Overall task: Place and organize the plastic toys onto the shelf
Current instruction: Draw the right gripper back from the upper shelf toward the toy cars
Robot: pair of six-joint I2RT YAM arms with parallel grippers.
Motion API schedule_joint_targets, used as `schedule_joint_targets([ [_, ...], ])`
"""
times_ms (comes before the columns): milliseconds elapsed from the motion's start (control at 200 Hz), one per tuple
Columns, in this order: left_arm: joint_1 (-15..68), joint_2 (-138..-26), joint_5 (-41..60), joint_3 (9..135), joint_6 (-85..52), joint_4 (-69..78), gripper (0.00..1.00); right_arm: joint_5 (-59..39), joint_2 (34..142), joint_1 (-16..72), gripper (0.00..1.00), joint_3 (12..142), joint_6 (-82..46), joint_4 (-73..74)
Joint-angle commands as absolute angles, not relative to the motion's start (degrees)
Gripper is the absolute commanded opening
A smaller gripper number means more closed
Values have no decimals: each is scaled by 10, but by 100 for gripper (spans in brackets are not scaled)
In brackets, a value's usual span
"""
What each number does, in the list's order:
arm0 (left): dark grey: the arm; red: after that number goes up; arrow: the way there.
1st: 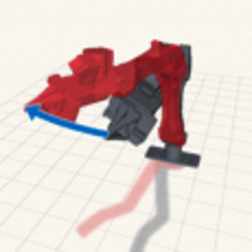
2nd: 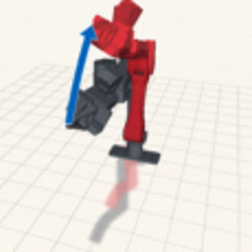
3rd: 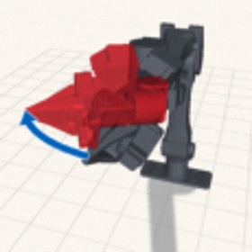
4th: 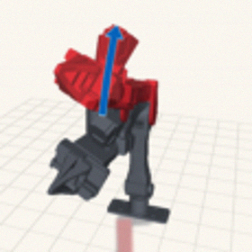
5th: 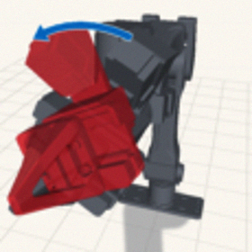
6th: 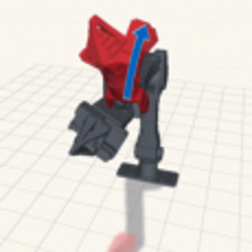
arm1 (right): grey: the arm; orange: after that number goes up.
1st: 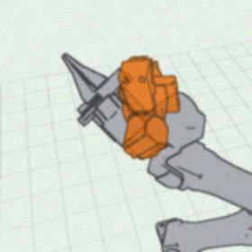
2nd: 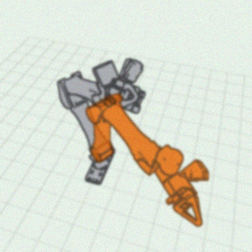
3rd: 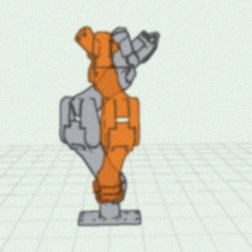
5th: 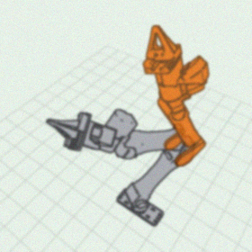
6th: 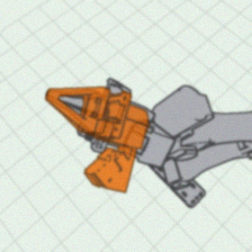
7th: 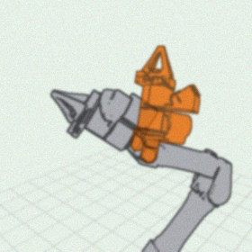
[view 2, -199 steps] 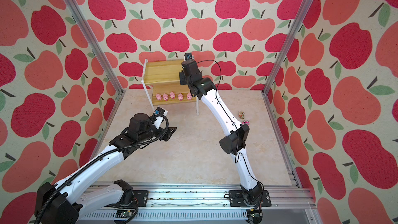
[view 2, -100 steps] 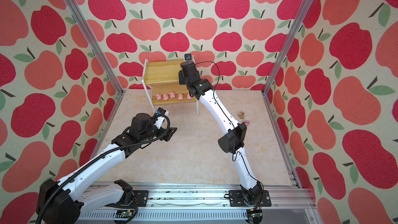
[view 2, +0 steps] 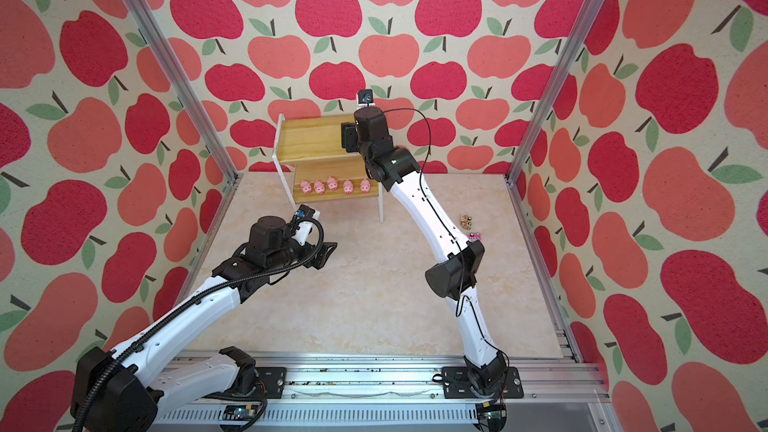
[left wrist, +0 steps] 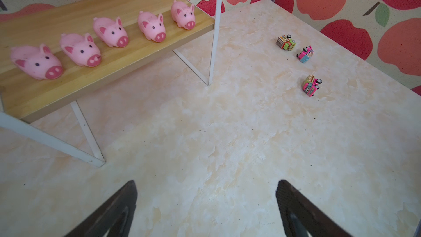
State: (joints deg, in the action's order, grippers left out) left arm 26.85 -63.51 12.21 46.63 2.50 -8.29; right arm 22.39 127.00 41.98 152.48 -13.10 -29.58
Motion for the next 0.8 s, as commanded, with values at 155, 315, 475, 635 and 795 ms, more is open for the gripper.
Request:
schedule_joint_targets([
  [155, 256, -630, 108, 461, 28, -82, 98, 242, 1117, 410, 77, 1418, -99, -249],
  [315, 260, -635, 110, 461, 21, -78, 98, 260, 956, 373, 79, 1138, -123, -188],
  [475, 282, -646, 112, 461, 19, -76, 99, 212, 809, 277, 79, 900, -219, -218],
  [635, 305, -658, 119, 464, 20, -77, 99, 157, 719, 182, 79, 709, -294, -270],
  [795, 322, -672, 125, 466, 18, -77, 99, 102, 708, 126, 79, 579, -339, -290],
])
